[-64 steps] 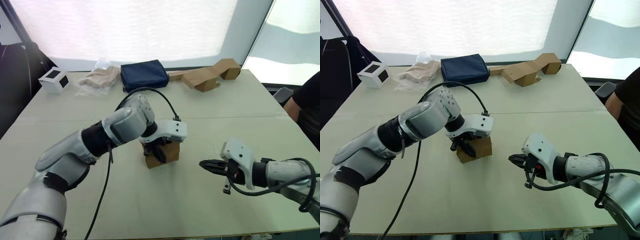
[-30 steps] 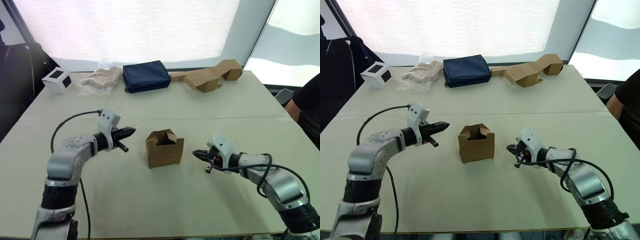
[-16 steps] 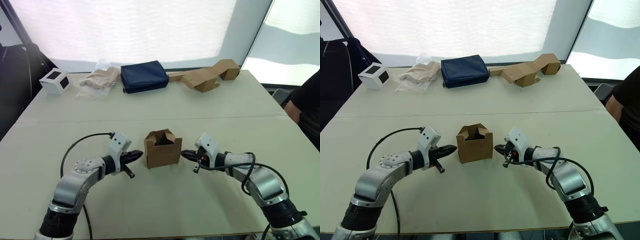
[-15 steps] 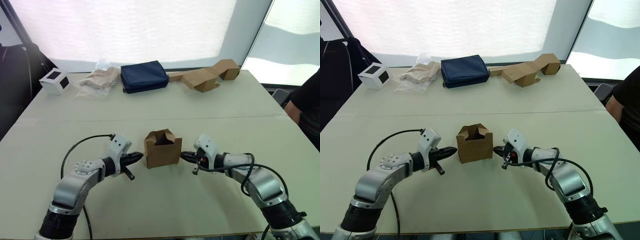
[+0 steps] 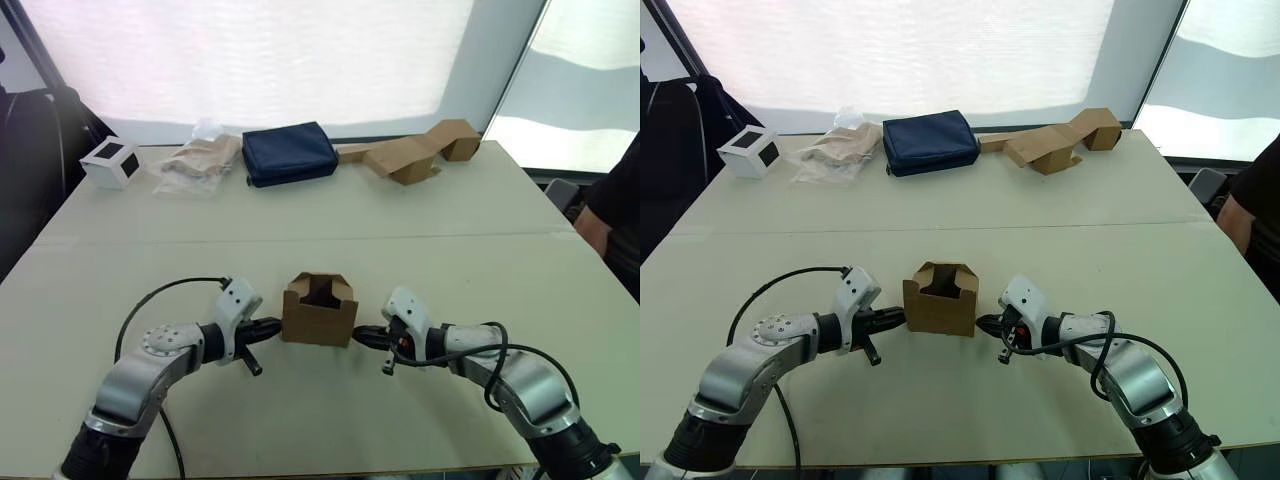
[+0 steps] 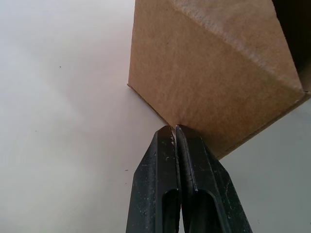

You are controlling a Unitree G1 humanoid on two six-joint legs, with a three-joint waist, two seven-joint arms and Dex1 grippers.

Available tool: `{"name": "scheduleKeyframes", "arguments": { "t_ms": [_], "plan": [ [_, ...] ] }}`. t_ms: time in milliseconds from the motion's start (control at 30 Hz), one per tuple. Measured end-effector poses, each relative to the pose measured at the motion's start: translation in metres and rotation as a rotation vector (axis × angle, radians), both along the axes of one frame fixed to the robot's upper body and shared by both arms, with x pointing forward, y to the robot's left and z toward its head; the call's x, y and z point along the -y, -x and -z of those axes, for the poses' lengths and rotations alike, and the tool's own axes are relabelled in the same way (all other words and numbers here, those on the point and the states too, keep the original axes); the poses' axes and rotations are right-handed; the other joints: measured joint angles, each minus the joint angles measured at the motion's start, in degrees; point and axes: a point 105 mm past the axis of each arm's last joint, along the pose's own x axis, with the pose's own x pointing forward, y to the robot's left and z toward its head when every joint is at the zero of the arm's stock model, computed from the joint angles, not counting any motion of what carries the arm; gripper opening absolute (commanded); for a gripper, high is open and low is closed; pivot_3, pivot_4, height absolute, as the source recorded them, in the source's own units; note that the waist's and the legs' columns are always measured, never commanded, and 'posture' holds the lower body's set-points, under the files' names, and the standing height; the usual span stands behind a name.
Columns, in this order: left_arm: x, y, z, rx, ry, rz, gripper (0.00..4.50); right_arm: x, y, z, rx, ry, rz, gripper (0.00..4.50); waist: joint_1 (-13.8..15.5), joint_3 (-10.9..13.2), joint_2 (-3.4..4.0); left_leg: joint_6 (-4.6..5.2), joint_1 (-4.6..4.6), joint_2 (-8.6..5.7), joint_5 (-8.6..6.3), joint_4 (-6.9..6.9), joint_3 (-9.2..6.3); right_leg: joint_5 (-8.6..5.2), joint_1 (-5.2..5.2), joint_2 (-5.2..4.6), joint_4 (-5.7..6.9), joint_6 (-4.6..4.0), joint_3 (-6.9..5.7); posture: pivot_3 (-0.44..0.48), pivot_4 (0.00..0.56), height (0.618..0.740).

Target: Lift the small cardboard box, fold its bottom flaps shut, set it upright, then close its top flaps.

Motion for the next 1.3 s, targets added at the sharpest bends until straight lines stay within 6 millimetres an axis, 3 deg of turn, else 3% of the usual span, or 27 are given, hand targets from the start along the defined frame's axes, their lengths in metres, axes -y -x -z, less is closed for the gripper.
{"name": "scheduleKeyframes", "arguments": {
  "t_ms": [333, 533, 700, 767, 867, 933, 1300],
  "plan": [
    [0.002, 0.002, 0.002, -0.005, -0.02, 0.039, 0.09, 0.006, -0.001, -0.001, 0.006, 0.019, 0.007, 0.0, -0.04, 0.0, 0.0, 0.0, 0.0, 0.0, 0.0, 0.0, 0.0, 0.0, 0.0, 0.01, 0.0, 0.0, -0.01, 0.0, 0.15, 0.74],
    [-0.01, 0.006, -0.001, -0.032, -0.004, 0.077, 0.09, 0.023, -0.003, -0.009, 0.024, 0.047, 0.017, 0.0, 0.0, 0.01, -0.01, 0.01, 0.0, 0.0, 0.0, 0.0, 0.0, 0.0, 0.01, 0.01, -0.03, 0.0, -0.02, 0.0, 0.15, 0.74],
    [-0.023, 0.004, -0.029, -0.067, 0.039, 0.121, 0.09, 0.029, 0.0, -0.041, 0.078, -0.025, -0.011, 0.0, -0.06, 0.01, -0.01, 0.03, 0.0, 0.0, -0.01, 0.0, -0.03, 0.0, 0.04, 0.04, -0.06, 0.0, -0.05, 0.0, 0.15, 0.74],
    [-0.025, -0.003, -0.041, -0.059, 0.078, 0.122, 0.09, 0.031, -0.003, -0.052, 0.093, -0.037, -0.01, 0.0, 0.0, 0.01, -0.02, 0.03, -0.01, 0.0, -0.01, 0.0, -0.04, 0.0, 0.05, 0.06, -0.06, 0.0, -0.08, 0.0, 0.15, 0.74],
    [-0.024, -0.022, -0.074, 0.003, 0.141, 0.145, 0.09, 0.026, -0.014, -0.087, 0.174, -0.105, -0.027, 0.0, -0.04, 0.01, -0.02, 0.03, 0.0, -0.01, -0.01, 0.01, -0.06, 0.0, 0.06, 0.14, -0.06, 0.0, -0.1, 0.0, 0.15, 0.74],
    [-0.02, -0.025, -0.087, 0.033, 0.155, 0.181, 0.09, 0.021, -0.015, -0.097, 0.189, -0.132, -0.051, 0.0, -0.08, 0.01, -0.01, 0.11, 0.0, 0.0, -0.06, -0.04, -0.06, 0.0, 0.06, 0.16, -0.14, 0.0, -0.1, 0.0, 0.15, 0.74],
    [-0.002, -0.026, -0.072, -0.029, 0.151, 0.321, 0.09, -0.001, -0.02, -0.081, 0.128, -0.118, -0.146, 0.0, -0.03, 0.01, -0.01, 0.11, -0.04, -0.02, -0.06, -0.01, -0.01, 0.0, 0.04, 0.09, -0.17, 0.0, -0.09, 0.0, 0.15, 0.74]
  ]
}}
